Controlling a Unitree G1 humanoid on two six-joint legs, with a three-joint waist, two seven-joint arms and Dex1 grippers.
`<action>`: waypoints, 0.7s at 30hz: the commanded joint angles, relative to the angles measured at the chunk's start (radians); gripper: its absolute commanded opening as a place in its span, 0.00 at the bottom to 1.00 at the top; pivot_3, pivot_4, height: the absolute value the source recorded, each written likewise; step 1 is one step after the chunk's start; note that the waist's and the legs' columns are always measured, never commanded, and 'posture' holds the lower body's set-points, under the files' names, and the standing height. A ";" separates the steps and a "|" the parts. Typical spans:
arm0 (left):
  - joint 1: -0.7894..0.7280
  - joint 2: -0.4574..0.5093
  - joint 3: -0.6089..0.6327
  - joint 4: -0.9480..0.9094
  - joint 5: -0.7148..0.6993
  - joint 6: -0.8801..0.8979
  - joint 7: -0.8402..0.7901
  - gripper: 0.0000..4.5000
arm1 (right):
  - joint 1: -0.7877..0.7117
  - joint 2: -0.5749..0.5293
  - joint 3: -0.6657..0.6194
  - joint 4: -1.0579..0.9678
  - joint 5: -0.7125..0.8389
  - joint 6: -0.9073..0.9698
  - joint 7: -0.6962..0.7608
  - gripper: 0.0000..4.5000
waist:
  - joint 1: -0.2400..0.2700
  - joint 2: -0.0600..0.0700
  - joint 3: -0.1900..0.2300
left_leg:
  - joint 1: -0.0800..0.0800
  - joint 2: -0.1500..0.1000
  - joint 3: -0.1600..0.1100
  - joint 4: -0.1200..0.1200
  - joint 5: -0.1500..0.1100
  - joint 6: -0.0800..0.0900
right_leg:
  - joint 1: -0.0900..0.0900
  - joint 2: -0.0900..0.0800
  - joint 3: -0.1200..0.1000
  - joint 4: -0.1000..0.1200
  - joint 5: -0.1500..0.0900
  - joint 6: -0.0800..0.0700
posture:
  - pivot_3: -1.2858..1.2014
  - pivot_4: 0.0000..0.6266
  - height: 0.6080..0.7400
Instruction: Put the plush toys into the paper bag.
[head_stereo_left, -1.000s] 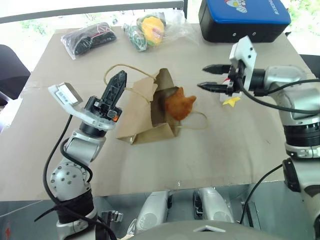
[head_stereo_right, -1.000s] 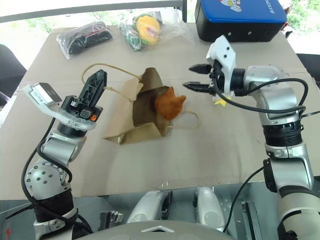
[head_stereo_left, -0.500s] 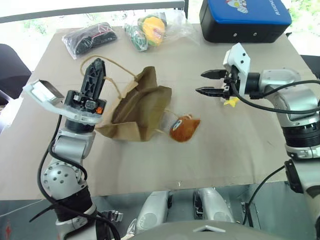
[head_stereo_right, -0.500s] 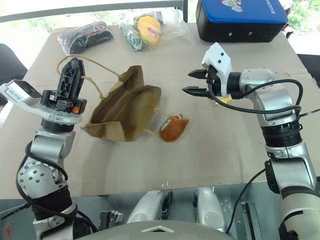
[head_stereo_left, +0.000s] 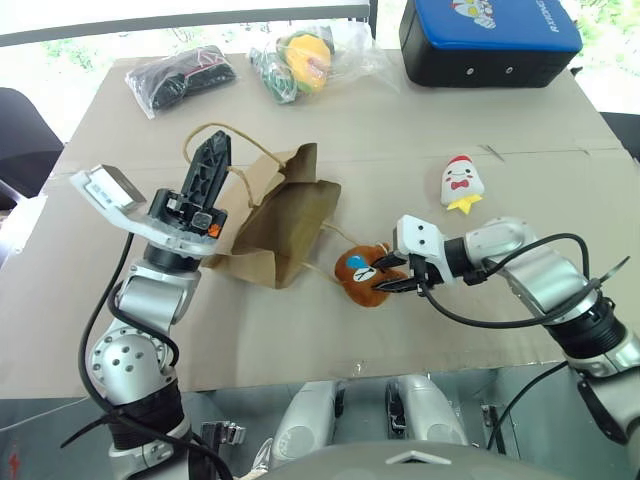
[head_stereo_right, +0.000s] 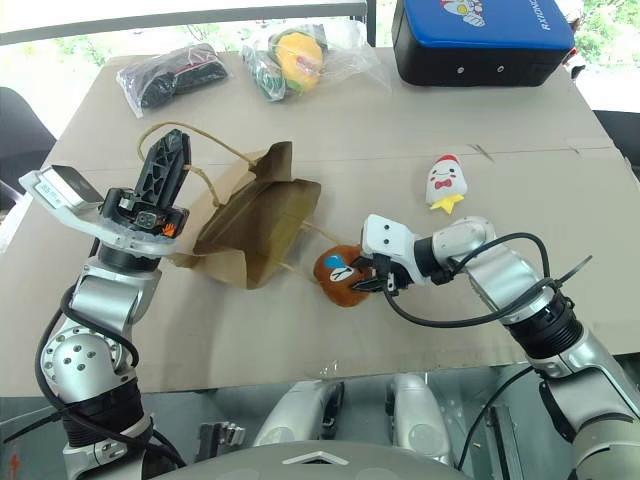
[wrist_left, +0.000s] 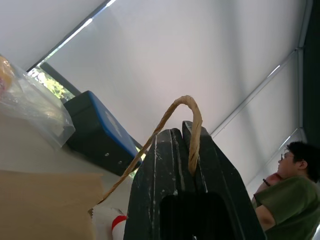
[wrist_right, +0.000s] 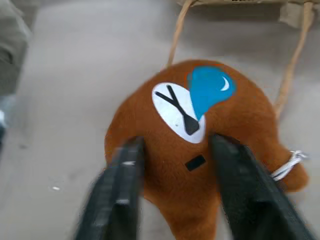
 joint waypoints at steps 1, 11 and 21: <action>-0.012 0.017 0.002 -0.033 -0.005 -0.006 -0.015 0.00 | 0.001 0.010 -0.020 0.006 -0.016 -0.030 -0.019 0.01 | 0.000 0.000 0.000 | 0.000 0.000 0.000 0.000 0.000 0.000 | 0.000 0.000 0.000 0.000 0.000 0.000 | 0.52 0.24 1.00; -0.053 -0.004 -0.034 -0.037 -0.057 0.005 0.007 0.00 | -0.059 0.068 -0.263 -0.050 0.194 0.014 -0.030 0.01 | 0.002 0.000 0.000 | 0.000 0.000 0.000 0.000 0.000 0.000 | 0.000 0.000 0.000 0.000 0.000 0.000 | 0.52 0.24 1.00; -0.108 -0.029 -0.094 -0.030 -0.057 0.012 0.019 0.00 | -0.130 0.058 -0.271 -0.047 0.209 0.027 -0.042 0.01 | 0.001 0.000 0.000 | 0.000 0.000 0.000 -0.001 0.000 0.000 | 0.000 0.000 0.000 0.000 0.000 0.000 | 0.52 0.24 1.00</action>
